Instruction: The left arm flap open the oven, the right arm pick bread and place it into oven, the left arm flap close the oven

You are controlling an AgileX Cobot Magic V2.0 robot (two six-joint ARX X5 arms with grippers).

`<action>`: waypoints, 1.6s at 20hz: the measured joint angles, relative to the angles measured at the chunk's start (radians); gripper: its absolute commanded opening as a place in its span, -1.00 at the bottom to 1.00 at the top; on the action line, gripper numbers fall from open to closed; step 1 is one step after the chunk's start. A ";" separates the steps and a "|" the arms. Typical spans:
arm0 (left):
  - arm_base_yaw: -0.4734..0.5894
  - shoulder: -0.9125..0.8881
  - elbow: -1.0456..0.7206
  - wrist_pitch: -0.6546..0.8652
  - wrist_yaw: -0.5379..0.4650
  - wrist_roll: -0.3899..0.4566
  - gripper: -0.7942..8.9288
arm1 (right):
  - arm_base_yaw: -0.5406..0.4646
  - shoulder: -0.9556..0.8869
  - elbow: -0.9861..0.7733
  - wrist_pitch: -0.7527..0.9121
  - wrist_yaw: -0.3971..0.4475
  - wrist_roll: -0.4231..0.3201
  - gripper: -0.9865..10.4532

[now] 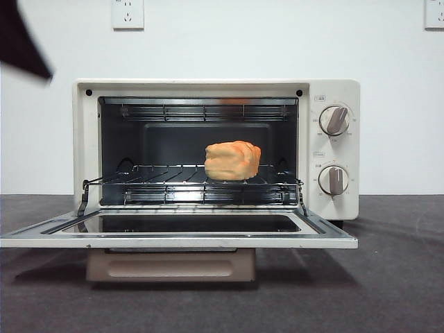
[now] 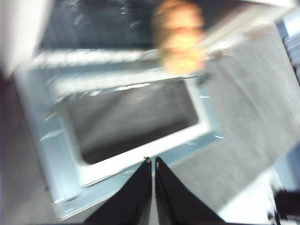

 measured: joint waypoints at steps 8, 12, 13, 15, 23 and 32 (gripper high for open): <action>0.146 0.005 -0.345 0.293 0.078 -0.142 -0.81 | 0.000 -0.005 0.000 0.000 0.040 -0.007 -0.02; 0.194 0.026 -0.403 0.340 0.023 -0.186 -0.81 | 0.000 -0.005 0.000 0.000 0.050 -0.011 -0.02; 0.197 0.041 -0.407 0.340 0.019 -0.188 -0.81 | 0.000 -0.005 0.000 0.000 0.051 -0.011 -0.02; 0.195 0.089 -0.409 0.338 0.028 -0.189 -0.81 | 0.000 -0.005 0.000 0.002 0.052 -0.011 -0.02; 0.161 0.227 -0.409 0.341 0.084 -0.177 -0.81 | 0.000 -0.005 0.000 0.010 0.072 -0.011 -0.02; 0.121 0.244 -0.411 0.371 0.109 -0.177 -0.81 | 0.000 -0.005 0.000 0.009 0.078 -0.010 -0.02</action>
